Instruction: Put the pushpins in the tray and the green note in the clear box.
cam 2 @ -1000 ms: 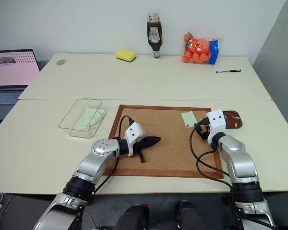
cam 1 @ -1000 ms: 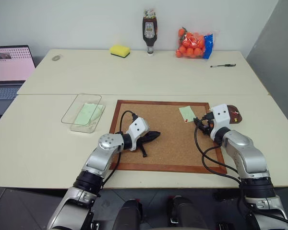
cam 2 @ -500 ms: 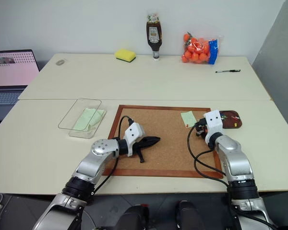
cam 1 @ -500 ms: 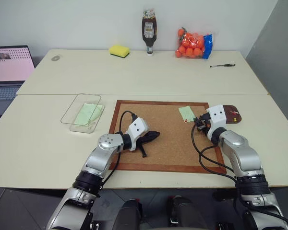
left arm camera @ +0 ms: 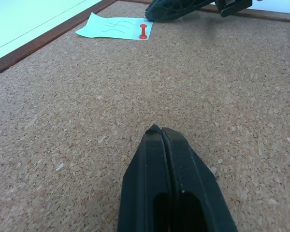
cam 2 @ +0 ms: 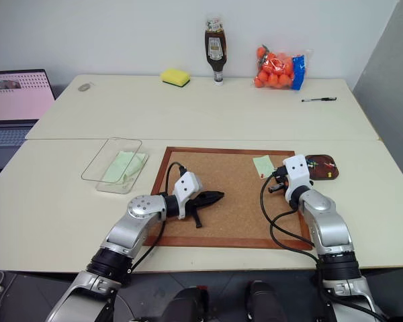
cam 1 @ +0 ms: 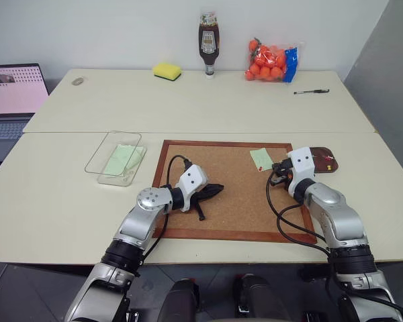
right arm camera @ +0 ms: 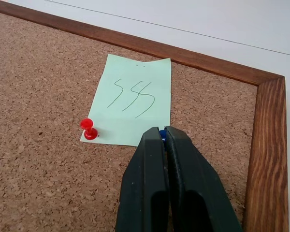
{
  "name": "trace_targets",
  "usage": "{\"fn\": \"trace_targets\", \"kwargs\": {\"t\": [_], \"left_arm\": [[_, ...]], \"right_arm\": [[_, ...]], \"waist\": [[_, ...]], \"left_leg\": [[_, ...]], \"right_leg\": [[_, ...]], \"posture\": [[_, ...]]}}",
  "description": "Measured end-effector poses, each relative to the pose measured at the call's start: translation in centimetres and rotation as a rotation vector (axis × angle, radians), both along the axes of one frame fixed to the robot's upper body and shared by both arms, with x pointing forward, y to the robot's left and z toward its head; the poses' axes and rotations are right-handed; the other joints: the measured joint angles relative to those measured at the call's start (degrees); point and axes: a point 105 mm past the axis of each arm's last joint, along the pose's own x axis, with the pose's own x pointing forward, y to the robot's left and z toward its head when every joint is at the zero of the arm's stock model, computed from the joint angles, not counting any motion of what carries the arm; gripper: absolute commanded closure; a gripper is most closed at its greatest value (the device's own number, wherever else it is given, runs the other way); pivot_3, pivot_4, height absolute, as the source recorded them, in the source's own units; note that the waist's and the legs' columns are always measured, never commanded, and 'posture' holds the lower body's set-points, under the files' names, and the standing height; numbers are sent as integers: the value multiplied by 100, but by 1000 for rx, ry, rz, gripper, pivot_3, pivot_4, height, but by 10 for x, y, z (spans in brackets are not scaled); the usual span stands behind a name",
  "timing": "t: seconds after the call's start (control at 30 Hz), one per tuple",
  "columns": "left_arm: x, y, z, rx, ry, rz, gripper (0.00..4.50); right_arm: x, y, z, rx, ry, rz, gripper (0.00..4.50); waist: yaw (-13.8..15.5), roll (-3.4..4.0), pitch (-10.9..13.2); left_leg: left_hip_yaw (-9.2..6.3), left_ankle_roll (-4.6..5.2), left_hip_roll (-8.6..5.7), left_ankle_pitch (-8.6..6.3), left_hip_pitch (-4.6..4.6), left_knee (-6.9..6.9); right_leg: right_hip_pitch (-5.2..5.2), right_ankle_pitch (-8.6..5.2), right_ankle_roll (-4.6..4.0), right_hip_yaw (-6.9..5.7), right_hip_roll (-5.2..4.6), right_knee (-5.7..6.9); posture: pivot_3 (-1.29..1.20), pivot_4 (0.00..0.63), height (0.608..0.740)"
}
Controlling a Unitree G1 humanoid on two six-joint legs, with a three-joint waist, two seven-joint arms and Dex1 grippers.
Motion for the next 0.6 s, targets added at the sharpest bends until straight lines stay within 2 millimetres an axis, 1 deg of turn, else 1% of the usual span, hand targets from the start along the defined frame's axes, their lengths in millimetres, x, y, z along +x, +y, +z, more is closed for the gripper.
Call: {"fn": "trace_targets", "kwargs": {"t": [0.13, 0.3, 0.53, 0.6], "left_arm": [[0, 0, 0, 0, 1, 0, 4500], [0, 0, -1, 3, 0, 2, 4500], [0, 0, -1, 6, -1, 1, 4500], [0, 1, -1, 7, -1, 1, 4500]], "right_arm": [[-2, 2, 4, 17, -18, -12, 4427], [-4, 9, 20, 30, -78, 13, 4427], [-6, 10, 25, 33, -94, 17, 4427], [-7, 6, 31, 31, -114, 11, 4427]], "waist": [[-1, 0, 0], [-3, 0, 0], [-3, 0, 0], [-3, 0, 0]], "left_leg": [[0, 0, 1, 0, 0, 0], [-2, 0, 1, 0, 1, -1], [-1, 0, 1, 0, 1, -1], [-2, 0, 1, 0, 1, -1]], "right_leg": [[-1, 0, 0, 0, 0, 0], [-1, 0, 0, -1, 0, 1], [-1, 0, 0, 0, 0, 1], [-2, 0, 0, -1, 0, 0]], "posture": [[0, 150, 740], [0, 150, 740], [0, 150, 740], [0, 150, 740]]}}
